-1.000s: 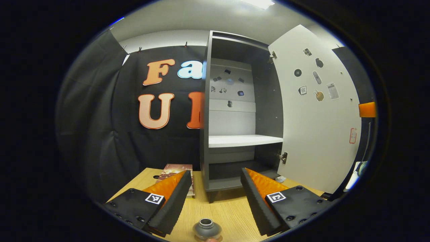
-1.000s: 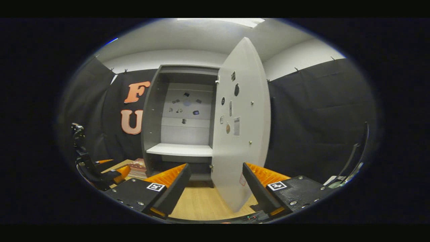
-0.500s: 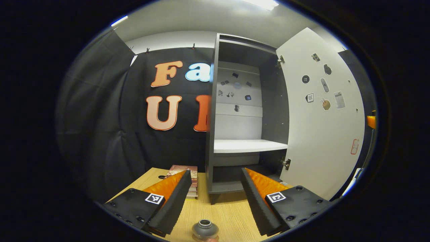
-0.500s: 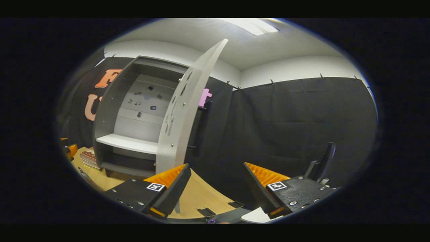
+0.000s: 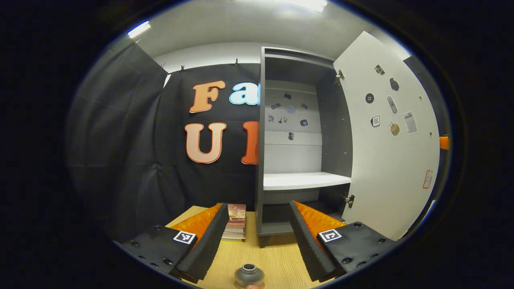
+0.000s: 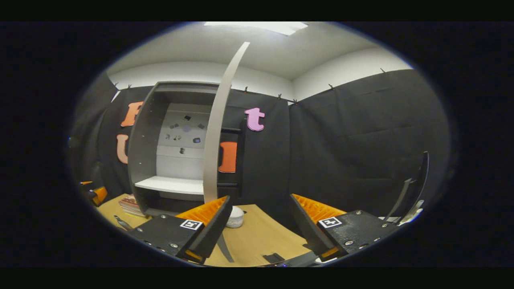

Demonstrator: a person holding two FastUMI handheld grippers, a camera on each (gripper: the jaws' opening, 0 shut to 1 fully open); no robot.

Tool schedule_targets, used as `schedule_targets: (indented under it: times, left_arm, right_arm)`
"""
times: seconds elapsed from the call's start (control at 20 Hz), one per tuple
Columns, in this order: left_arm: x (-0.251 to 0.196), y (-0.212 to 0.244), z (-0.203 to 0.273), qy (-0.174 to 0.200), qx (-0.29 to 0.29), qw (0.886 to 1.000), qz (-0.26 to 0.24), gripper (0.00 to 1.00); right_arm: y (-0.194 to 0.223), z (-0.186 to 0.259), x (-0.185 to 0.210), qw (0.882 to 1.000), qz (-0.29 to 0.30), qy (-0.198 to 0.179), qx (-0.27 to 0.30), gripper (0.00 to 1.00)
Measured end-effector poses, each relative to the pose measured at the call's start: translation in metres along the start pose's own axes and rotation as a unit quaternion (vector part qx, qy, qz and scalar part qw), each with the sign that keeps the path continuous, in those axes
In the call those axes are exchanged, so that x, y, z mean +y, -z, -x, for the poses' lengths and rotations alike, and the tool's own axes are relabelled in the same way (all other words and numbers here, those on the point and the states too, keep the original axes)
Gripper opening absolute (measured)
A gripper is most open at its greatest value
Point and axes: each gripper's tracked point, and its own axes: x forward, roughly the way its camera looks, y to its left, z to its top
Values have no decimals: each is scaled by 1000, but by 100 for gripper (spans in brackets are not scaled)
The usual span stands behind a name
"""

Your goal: Open the cabinet door with the right hand, grasp the bottle in the cabinet with the left hand and place it on the coaster, then close the cabinet door with the right hand.

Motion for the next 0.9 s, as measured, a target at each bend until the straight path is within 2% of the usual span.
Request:
schedule_targets:
  times: [0.25,0.45,0.65,0.7,0.75,0.85,0.9]
  left_arm:
    - [1,-13,8,-14,-8,1000,2,95]
    - [12,-19,13,-22,-7,1000,12,95]
    - [31,-21,6,-27,-16,999,12,95]
    - [36,-19,3,-25,-14,1000,12,95]
    - [39,-18,-1,-22,-13,1000,14,95]
    - [49,-19,-13,-17,-15,1000,20,95]
    - [53,-16,-19,-14,-13,1000,23,95]
  right_arm:
    - [2,-2,60,995,-11,-101,-6,89]
    - [0,-9,107,987,-36,-157,1,89]
    - [-3,-14,135,983,-47,-179,-2,89]
    - [-4,-17,141,983,-48,-178,-3,96]
    - [-5,-16,150,982,-47,-183,0,89]
    - [-4,-19,170,980,-43,-194,5,88]
    - [-4,-20,179,979,-40,-200,5,96]
